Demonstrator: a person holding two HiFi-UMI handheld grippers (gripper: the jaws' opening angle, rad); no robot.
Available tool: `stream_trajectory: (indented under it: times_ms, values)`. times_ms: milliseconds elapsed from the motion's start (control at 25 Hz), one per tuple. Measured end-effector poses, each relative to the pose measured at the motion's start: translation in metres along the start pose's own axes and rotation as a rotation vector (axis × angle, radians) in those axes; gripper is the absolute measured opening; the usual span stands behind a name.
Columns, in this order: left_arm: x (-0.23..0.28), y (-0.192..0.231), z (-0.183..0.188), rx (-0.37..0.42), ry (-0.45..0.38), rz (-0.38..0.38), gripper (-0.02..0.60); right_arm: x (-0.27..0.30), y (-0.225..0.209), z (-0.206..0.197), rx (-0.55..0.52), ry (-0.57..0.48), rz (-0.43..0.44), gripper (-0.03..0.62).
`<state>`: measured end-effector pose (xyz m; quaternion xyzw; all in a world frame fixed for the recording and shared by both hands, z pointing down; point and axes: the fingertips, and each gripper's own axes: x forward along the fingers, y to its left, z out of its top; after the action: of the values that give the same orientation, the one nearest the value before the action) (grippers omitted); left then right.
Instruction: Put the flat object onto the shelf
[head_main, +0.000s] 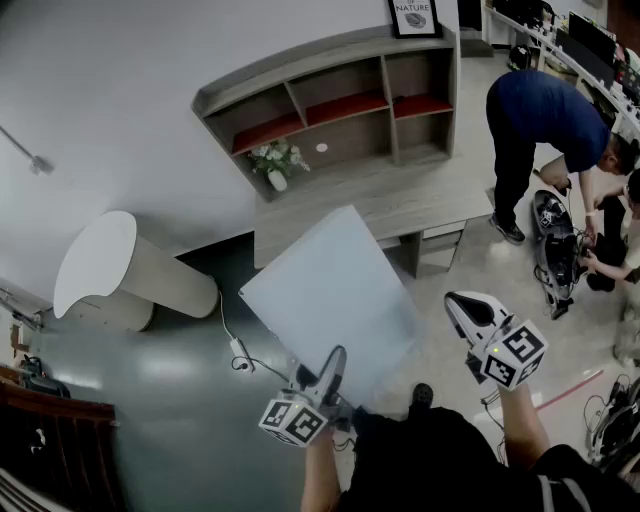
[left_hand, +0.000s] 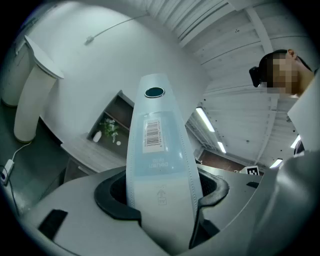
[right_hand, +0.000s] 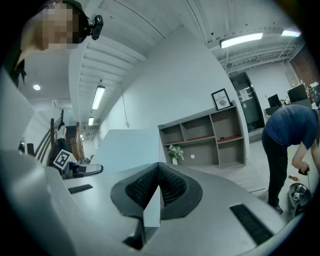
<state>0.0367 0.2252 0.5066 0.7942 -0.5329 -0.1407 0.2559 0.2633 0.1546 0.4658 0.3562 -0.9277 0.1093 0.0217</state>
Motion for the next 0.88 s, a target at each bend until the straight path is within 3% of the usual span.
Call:
stream_trajectory:
  times_ms: [440,680,880]
  values:
    - [0.011,-0.021,-0.003,0.02,-0.003,-0.026,0.296,-0.021,-0.006,0.01,-0.007,-0.025,0.0,0.011]
    - [0.016,-0.034,-0.008,-0.006,-0.014,-0.033,0.298,-0.032,0.004,0.006,-0.059,-0.021,0.045,0.011]
    - [0.02,-0.042,-0.012,-0.001,-0.006,-0.041,0.298,-0.042,-0.004,-0.003,-0.028,-0.027,0.036,0.011]
